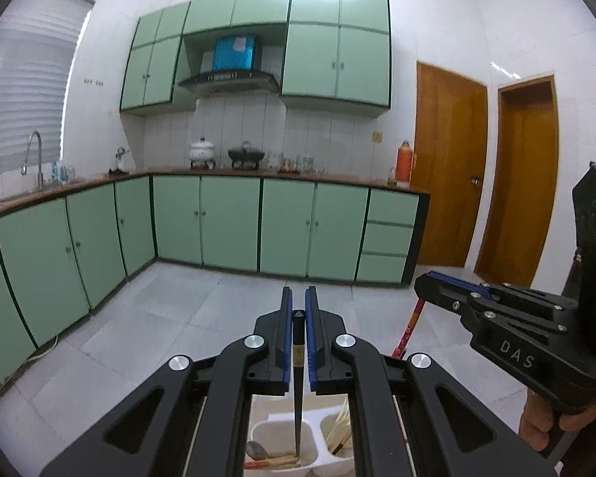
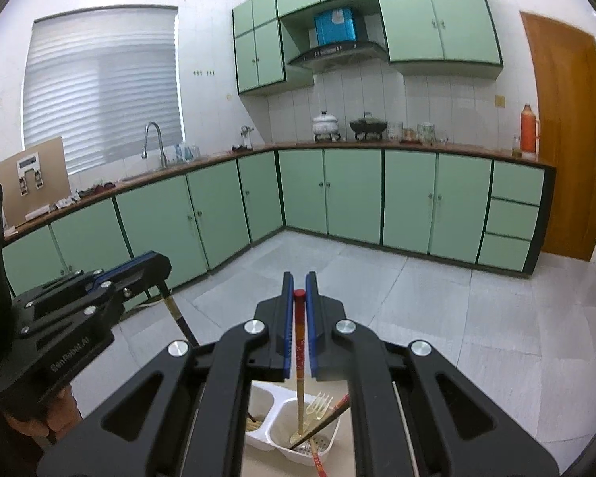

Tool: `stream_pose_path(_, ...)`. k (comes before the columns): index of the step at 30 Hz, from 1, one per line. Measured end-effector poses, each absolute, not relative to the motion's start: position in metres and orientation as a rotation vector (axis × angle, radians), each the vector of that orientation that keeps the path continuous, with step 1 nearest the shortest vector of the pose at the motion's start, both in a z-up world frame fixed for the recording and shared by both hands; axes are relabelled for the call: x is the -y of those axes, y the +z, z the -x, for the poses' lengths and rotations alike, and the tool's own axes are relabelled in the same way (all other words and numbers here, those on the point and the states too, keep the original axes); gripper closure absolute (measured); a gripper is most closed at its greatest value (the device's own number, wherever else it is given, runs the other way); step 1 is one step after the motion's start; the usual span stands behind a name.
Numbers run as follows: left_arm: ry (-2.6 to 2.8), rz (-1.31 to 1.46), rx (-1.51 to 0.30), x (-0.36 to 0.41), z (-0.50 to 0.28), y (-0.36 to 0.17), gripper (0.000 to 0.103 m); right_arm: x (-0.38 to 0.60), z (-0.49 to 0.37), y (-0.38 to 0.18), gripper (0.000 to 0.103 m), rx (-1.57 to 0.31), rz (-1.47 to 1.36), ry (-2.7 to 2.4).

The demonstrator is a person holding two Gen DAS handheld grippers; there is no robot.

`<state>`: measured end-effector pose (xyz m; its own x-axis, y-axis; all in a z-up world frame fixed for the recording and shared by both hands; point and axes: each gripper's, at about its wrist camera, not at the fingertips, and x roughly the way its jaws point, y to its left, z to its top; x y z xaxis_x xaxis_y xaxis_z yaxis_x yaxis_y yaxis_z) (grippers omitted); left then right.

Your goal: Organize utensils

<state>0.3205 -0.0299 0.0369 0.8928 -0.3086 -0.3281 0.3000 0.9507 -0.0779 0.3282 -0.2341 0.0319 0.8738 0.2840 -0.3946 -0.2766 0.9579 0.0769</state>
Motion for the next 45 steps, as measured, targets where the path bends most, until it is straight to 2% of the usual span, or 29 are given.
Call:
stream_pose_path(6,-0.318,0.007,-0.453,0.033,-0.337,-0.004,0.097,0.229,-0.339,-0.002,0.097,-0.503,-0.023,0.298)
stream_pose_path(10,-0.312,0.015,-0.491,0.030,-0.338,-0.019,0.095,0.227,-0.333,-0.014,0.087,-0.523,-0.026,0.292)
stream_pose_path(14,-0.306,0.018,-0.484,0.025,-0.327,-0.018,0.089,0.234,-0.321,-0.013,0.084,-0.513,-0.046,0.272)
stream_pose_path(16,-0.301,0.020,-0.476,0.023,-0.322,-0.014,0.084,0.238,-0.312,-0.009,0.078,-0.494,-0.054,0.259)
stream_pose_path(20,-0.288,0.023,-0.452,0.019,-0.299,-0.007,0.071,0.246,-0.288,-0.002,0.070,-0.453,-0.055,0.230)
stream_pose_path(23,-0.284,0.031,-0.446,0.015,-0.284,-0.003,0.061,0.252,-0.269,0.000,0.060,-0.433,-0.060,0.208)
stream_pose_path(28,-0.262,0.027,-0.429,0.009,-0.255,0.002,0.040,0.262,-0.236,-0.002,0.034,-0.410,-0.054,0.161)
stream_pose_path(30,-0.251,0.018,-0.425,0.009,-0.245,0.003,0.029,0.265,-0.222,-0.005,0.025,-0.407,-0.052,0.146)
stream_pose_path(33,-0.239,-0.003,-0.428,0.009,-0.228,0.002,0.021,0.267,-0.205,-0.009,0.014,-0.411,-0.050,0.134)
stream_pose_path(38,-0.244,-0.023,-0.446,0.012,-0.204,-0.001,0.012,0.268,-0.186,-0.014,0.007,-0.432,-0.070,0.131)
stream_pose_path(45,-0.250,-0.025,-0.442,0.012,-0.176,-0.001,0.009,0.257,-0.164,-0.015,0.005,-0.447,-0.043,0.160)
